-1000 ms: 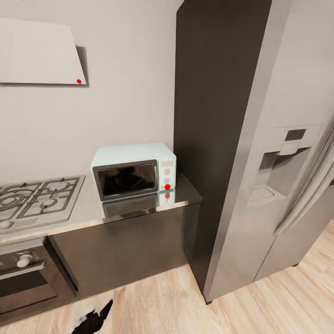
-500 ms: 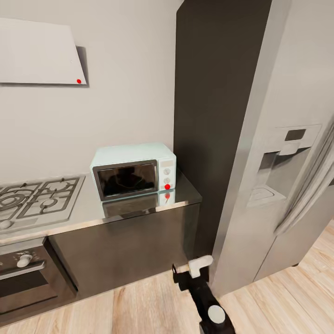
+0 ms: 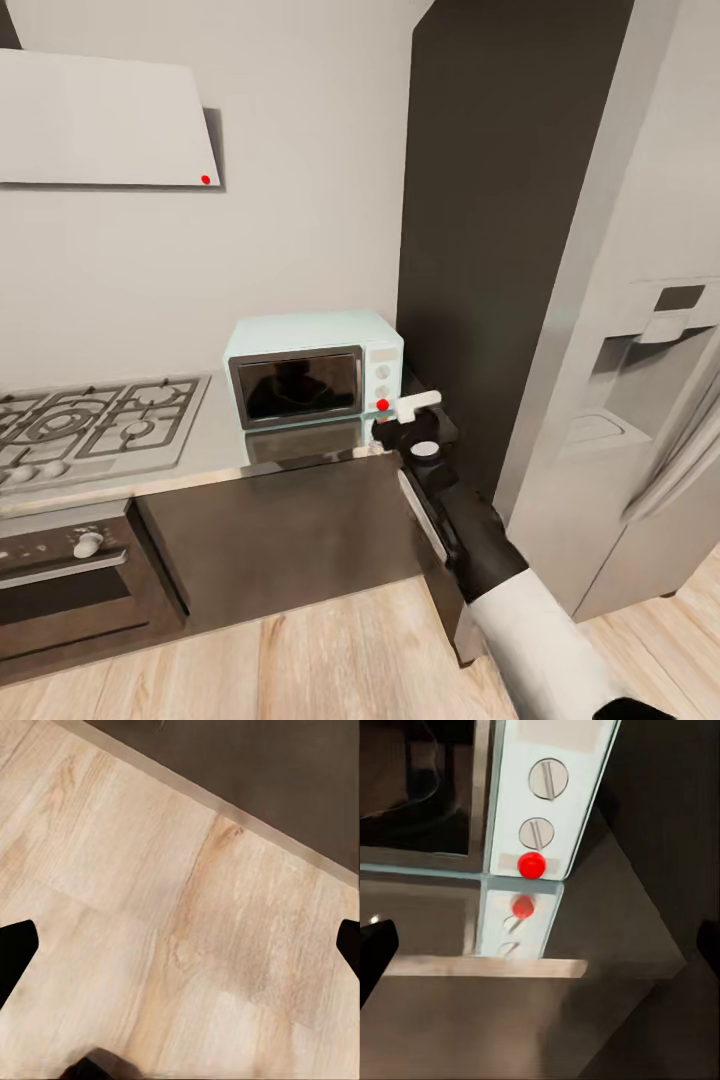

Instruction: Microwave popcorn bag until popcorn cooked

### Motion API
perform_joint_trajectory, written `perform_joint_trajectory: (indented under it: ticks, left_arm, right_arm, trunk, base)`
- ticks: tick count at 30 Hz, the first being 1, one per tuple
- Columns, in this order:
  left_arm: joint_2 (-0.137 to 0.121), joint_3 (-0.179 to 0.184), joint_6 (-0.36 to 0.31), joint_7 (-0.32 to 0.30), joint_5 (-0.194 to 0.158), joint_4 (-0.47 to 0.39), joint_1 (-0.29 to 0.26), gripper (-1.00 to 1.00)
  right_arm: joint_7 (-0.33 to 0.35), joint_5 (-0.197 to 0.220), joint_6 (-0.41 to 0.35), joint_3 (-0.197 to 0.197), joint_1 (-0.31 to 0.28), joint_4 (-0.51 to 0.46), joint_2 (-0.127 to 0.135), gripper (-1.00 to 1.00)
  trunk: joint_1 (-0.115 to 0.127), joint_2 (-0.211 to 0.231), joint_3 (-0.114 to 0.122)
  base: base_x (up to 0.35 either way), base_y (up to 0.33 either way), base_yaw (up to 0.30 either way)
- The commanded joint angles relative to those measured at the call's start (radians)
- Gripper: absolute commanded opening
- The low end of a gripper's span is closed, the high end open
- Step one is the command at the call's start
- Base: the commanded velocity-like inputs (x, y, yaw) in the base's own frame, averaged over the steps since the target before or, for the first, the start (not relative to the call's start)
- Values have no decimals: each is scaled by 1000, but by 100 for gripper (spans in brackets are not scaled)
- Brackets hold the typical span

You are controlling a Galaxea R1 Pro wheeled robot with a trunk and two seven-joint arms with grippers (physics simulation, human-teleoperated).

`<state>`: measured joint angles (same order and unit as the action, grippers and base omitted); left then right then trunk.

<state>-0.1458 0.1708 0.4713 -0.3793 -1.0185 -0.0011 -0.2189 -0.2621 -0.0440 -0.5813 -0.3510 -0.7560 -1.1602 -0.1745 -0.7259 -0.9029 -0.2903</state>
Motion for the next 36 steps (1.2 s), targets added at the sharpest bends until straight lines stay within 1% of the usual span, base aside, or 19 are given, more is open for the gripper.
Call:
perform_joint_trajectory:
  ticks: [1, 2, 3, 4, 5, 6, 8, 9, 12, 13, 17, 21, 25, 27, 28, 33, 36]
  left_arm:
    - [5, 9, 1, 42, -10, 1, 2, 100]
    - [8, 10, 1, 68, -10, 1, 4, 100]
    - [16, 10, 0, 102, -5, 1, 5, 100]
    - [22, 10, 0, 114, 7, 1, 5, 100]
    - [26, 10, 0, 122, 32, 1, 5, 100]
    - [28, 10, 1, 125, 52, 1, 6, 100]
    - [29, 10, 1, 127, 68, 1, 6, 100]
    - [29, 10, 1, 127, 71, 1, 6, 100]
    - [29, 11, 1, 128, 77, 1, 6, 100]
    - [29, 12, 1, 129, 81, 1, 6, 100]
    - [30, 12, 1, 129, 84, 1, 6, 100]
    - [29, 12, 1, 129, 84, 1, 6, 100]
    - [30, 13, 0, 129, 84, 1, 6, 100]
    - [31, 13, 0, 129, 85, 1, 6, 100]
    - [31, 13, 0, 129, 90, 1, 6, 100]
    - [31, 13, 1, 129, 146, 1, 6, 100]
    - [37, 13, 1, 129, 154, 1, 6, 100]
  right_arm:
    - [-8, 17, 14, 4, -65, 89, 0, 100]
    - [-11, 33, 38, 10, -102, 144, 0, 100]
    - [-14, 69, 89, 27, -168, 254, 0, 100]
    - [-15, 97, 125, 47, -217, 345, 0, 100]
    - [-15, 140, 193, 73, -281, 475, 0, 100]
    - [-15, 175, 247, 84, -330, 579, 0, 100]
    - [-15, 213, 301, 92, -379, 707, 0, 100]
    - [-14, 223, 321, 94, -390, 742, 0, 100]
    - [-8, 233, 349, 94, -401, 777, 0, 100]
    - [-5, 235, 365, 93, -402, 790, 0, -100]
    - [-2, 234, 365, 87, -402, 793, 0, -100]
    - [12, 235, 355, 87, -402, 795, 0, -100]
    - [14, 231, 355, 86, -402, 806, 0, -100]
    - [14, 229, 359, 86, -402, 830, 0, -100]
    - [14, 228, 362, 86, -402, 847, 0, -100]
    - [13, 227, 365, 86, -402, 884, 0, -100]
    - [5, 224, 364, 86, -402, 917, 0, -100]
  trunk:
    - [0, -1, -1]
    - [0, -1, -1]
    - [0, -1, -1]
    - [0, -1, -1]
    - [0, -1, -1]
    - [0, -1, -1]
    - [0, -1, -1]
    - [0, -1, -1]
    - [0, -1, -1]
    - [0, -1, -1]
    - [0, -1, -1]
    - [0, -1, -1]
    - [0, -1, 2]
    - [0, -1, 3]
    - [0, -1, 4]
    - [0, -1, 6]
    - [0, -1, 7]
  base:
    - [0, 0, 3]
    - [0, 0, 2]
    - [0, 0, 0]
    - [0, 0, 0]
    - [0, 0, 0]
    - [0, 0, 0]
    - [0, 0, 0]
    - [0, 0, 0]
    - [87, 0, 0]
    - [194, 0, 0]
    - [55, 0, 0]
    - [180, 0, 12]
    - [25, 0, 224]
    - [90, 0, 280]
    - [232, 0, 282]
    - [114, 0, 136]
    - [193, 72, 9]
